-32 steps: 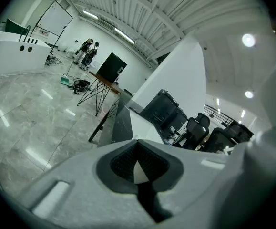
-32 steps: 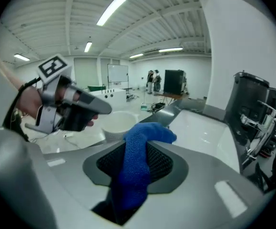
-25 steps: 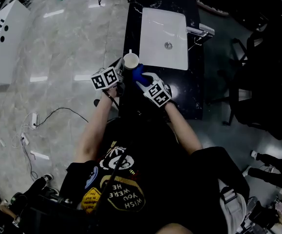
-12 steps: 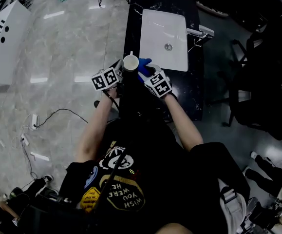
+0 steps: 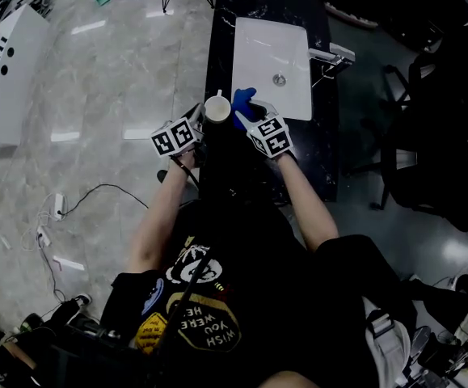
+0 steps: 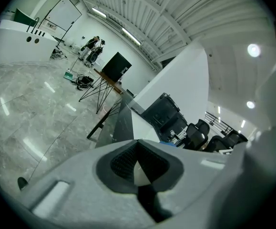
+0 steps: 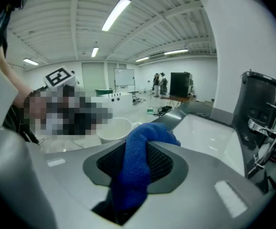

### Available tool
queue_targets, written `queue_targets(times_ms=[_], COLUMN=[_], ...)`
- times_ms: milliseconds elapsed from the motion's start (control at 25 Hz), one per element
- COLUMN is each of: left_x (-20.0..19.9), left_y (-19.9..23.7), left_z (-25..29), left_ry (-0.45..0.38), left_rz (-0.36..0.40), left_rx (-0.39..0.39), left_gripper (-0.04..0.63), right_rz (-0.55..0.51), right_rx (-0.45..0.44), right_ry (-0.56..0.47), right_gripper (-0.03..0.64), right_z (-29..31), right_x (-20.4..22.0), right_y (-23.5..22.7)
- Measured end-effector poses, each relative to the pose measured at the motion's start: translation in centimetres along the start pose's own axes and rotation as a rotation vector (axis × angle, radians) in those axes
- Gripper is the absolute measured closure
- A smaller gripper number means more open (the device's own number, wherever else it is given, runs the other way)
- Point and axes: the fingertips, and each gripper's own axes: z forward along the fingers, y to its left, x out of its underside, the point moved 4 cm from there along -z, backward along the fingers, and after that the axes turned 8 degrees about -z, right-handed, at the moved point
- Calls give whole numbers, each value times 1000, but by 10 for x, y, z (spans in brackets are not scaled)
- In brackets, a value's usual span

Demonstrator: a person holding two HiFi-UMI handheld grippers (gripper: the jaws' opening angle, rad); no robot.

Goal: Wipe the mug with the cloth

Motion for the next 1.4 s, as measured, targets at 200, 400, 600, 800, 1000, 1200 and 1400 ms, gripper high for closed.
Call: queue_targets(times_ms=[200,400,600,800,1000,1200,1400], left_x=[5,5,7,15,11,8,10], left_y=[2,2,-1,-5,-4,-1,-2], left_z=[-3,-2,-3,3,3,0,2], left_ry=[-17,-10,-8,12,7,-2,4], left_rz=[-16,-5,1,22,12,-5,-2], left_rx=[-1,15,22,18,18,18,14], left_gripper=[594,594,594,594,594,594,594], right_rz=[-146,-138,-46,-171,-191,-61,-72], right_rx=[-167,-151,31,-109,-155,-18,11], right_ry=[104,86,43,85,80,39,76], right_gripper=[488,488,488,488,488,488,488], right_z=[-3,-12,-8,-5,-17,-19,-6], right_x=[30,36,11,21,30,17,12], right_y=[76,67,5,46,58,0,1])
